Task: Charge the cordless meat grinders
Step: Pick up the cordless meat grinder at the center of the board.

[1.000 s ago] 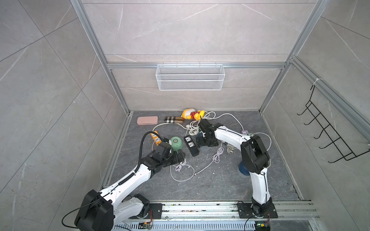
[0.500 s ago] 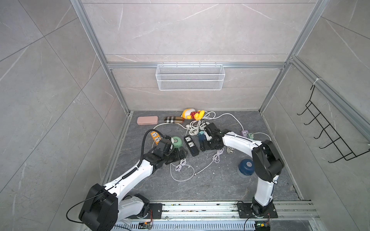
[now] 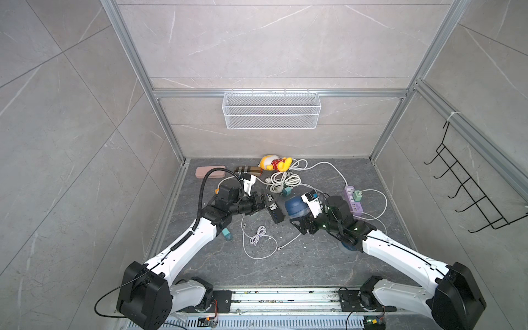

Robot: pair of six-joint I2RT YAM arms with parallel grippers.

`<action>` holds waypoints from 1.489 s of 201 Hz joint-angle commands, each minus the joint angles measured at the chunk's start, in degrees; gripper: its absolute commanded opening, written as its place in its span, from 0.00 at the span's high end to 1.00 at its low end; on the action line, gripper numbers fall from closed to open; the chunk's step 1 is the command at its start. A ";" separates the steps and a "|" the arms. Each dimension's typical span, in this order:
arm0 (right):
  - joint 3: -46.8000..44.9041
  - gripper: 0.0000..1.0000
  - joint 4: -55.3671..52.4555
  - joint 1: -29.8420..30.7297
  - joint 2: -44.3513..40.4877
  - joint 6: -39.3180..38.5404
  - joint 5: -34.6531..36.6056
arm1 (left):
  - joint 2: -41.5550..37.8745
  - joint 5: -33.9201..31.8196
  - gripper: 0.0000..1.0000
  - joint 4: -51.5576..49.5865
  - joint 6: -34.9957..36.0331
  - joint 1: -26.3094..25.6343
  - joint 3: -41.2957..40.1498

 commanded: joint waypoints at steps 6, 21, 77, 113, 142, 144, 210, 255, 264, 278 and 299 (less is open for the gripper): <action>0.58 0.21 4.72 0.17 -2.03 1.48 -5.98 | -2.36 2.80 0.00 -1.46 6.98 -1.24 3.81; 1.22 0.22 4.71 0.38 -1.93 2.13 -6.62 | -1.23 3.53 0.00 -4.72 7.60 -1.48 5.19; 4.60 0.22 4.33 2.29 1.85 3.08 -7.15 | 0.93 -2.56 0.00 -9.52 11.14 -7.51 7.91; 5.69 0.22 5.47 4.08 3.76 3.89 -7.16 | 2.97 -3.59 0.00 -9.52 10.27 -8.00 8.04; 6.07 0.22 6.94 5.47 4.79 4.65 -6.82 | 4.27 -4.01 0.00 -8.10 9.08 -8.45 7.96; 6.06 0.22 6.98 5.63 4.91 4.65 -6.75 | 4.33 -4.04 0.00 -7.95 9.02 -8.47 7.89; 6.25 0.21 8.04 6.94 6.49 4.67 -5.23 | 6.31 -1.64 0.01 -4.69 5.33 -8.56 7.21; 6.19 0.19 7.28 7.14 6.60 4.55 -4.71 | 6.32 -1.16 0.15 -3.63 4.27 -8.53 5.95; 6.10 0.17 6.91 7.11 6.34 4.58 -4.55 | 6.31 -1.02 0.19 -3.32 4.11 -8.53 5.77; 6.45 0.13 5.35 7.12 6.06 4.72 -3.97 | 6.23 -0.95 0.22 -3.02 4.07 -8.53 5.53; 7.25 0.01 1.09 7.11 4.84 4.12 -3.57 | 5.67 -1.60 0.25 -2.97 4.11 -8.53 5.19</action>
